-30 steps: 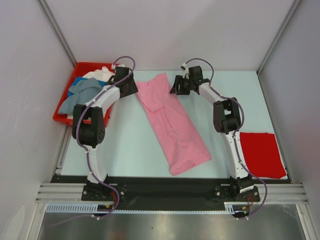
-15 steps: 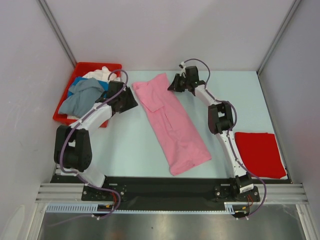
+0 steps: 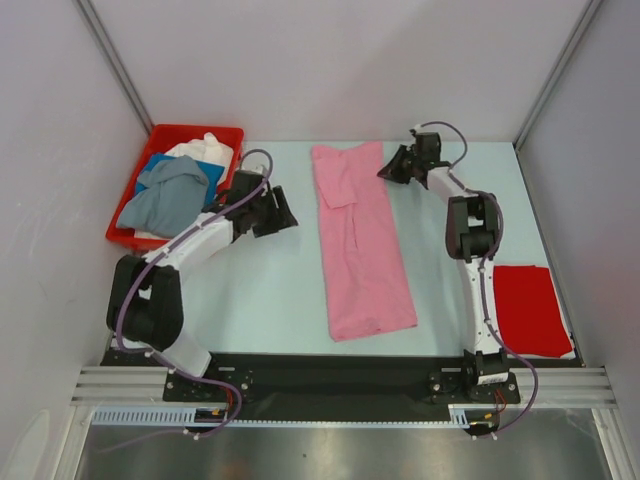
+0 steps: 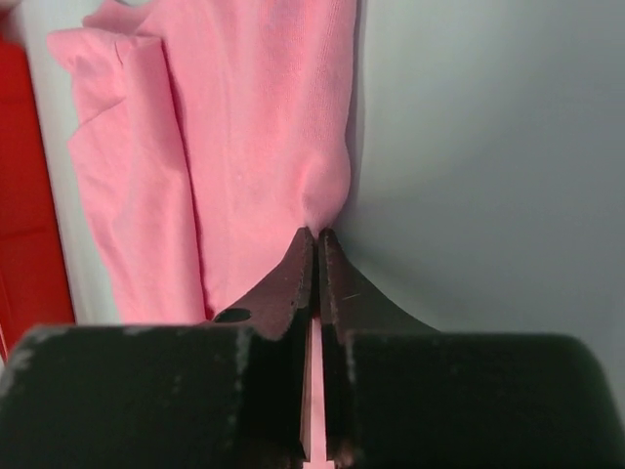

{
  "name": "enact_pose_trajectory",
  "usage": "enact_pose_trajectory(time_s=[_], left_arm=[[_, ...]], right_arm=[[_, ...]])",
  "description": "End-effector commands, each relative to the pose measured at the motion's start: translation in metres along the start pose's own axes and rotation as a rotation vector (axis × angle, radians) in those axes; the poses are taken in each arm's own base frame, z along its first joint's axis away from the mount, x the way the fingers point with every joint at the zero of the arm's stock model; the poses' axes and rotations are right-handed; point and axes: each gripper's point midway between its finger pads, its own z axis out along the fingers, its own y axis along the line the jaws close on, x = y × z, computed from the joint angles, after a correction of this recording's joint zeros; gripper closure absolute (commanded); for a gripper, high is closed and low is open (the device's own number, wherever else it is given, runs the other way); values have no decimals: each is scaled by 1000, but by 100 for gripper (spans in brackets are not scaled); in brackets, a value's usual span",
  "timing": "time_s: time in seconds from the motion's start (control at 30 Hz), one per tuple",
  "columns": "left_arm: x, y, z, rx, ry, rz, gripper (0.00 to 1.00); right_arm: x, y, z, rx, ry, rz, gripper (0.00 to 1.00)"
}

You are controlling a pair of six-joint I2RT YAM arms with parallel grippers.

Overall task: Fold and stack the t-shirts
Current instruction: Fold the tshirt

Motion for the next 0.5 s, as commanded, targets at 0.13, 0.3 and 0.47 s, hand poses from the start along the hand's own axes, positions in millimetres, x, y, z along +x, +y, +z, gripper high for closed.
enact_pose_trajectory(time_s=[0.13,0.3,0.47], left_arm=[[48,-79,13,196,179,82,34],[99,-87,2,238,299,67,34],[135,-76,-20,232,358,49,34]], right_arm=[[-25,-54,-73,192,64,9,73],[-19,-46,-142,303,150,26,44],[55,-26,-207,294,266,112,38]])
